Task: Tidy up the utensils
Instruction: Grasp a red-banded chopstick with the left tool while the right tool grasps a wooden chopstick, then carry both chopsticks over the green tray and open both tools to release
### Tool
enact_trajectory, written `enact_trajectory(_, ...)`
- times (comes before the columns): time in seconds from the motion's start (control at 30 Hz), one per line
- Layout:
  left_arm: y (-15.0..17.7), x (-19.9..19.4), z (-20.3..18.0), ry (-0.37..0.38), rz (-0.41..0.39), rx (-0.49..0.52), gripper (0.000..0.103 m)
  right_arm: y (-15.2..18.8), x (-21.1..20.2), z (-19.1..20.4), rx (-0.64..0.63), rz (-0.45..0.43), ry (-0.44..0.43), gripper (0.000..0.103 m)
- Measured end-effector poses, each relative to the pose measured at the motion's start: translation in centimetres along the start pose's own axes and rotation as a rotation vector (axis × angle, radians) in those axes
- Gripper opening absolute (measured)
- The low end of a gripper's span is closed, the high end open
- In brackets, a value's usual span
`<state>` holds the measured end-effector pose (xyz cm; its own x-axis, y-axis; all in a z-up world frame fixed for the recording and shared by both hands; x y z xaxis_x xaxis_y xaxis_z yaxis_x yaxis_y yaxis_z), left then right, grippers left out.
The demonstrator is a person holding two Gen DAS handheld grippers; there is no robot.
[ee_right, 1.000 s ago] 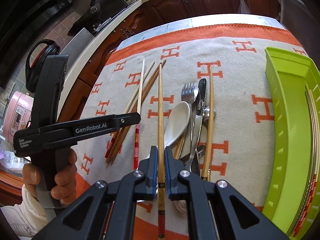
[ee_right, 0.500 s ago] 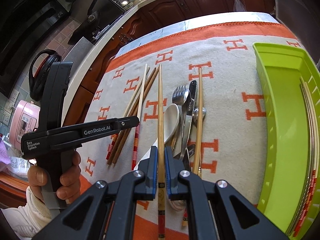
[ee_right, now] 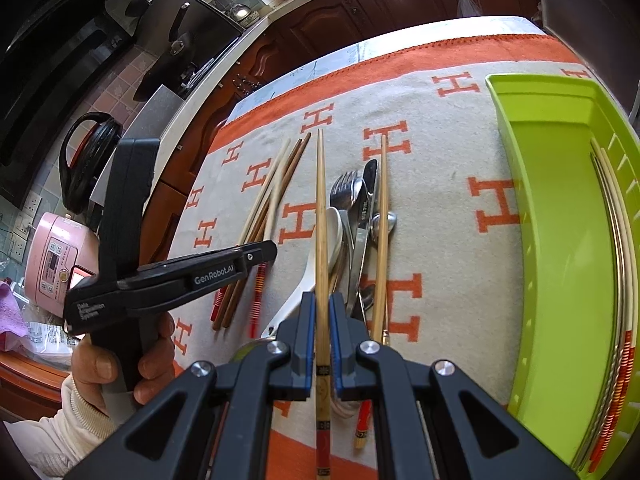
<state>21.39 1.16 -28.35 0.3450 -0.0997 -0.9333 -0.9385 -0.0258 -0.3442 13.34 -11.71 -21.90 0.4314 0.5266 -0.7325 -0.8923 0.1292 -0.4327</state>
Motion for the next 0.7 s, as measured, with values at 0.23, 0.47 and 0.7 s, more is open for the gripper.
enact_trajectory(0.23,0.0,-3.0,-0.5,0.018,-0.047,0.009,0.004,-0.3,-1.5,-0.7,0.032,-0.038,-0.009,0.006)
enact_trajectory(0.47,-0.7,-9.1,-4.1,0.113,-0.118,0.055,0.004,-1.0,-4.9,-2.4,0.075,-0.11,0.003,0.006)
enact_trajectory(0.7,-0.2,-12.3,-12.2,0.209,-0.148,0.172,0.004,-1.9,-9.7,-5.9,0.118,-0.204,0.11,0.007)
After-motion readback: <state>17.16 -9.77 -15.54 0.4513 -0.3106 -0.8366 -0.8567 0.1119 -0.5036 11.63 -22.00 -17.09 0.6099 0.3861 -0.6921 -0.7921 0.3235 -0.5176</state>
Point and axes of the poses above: each gripper's, at about its wrist camera, not at the fingertips, and x roughly the way its jaws point, z to its left, y to its underside, the point moved 9 cm from there along x, roughly the way its jaws point, and after that the axes turned 4 degrees about -z, right-handed, at the moved point
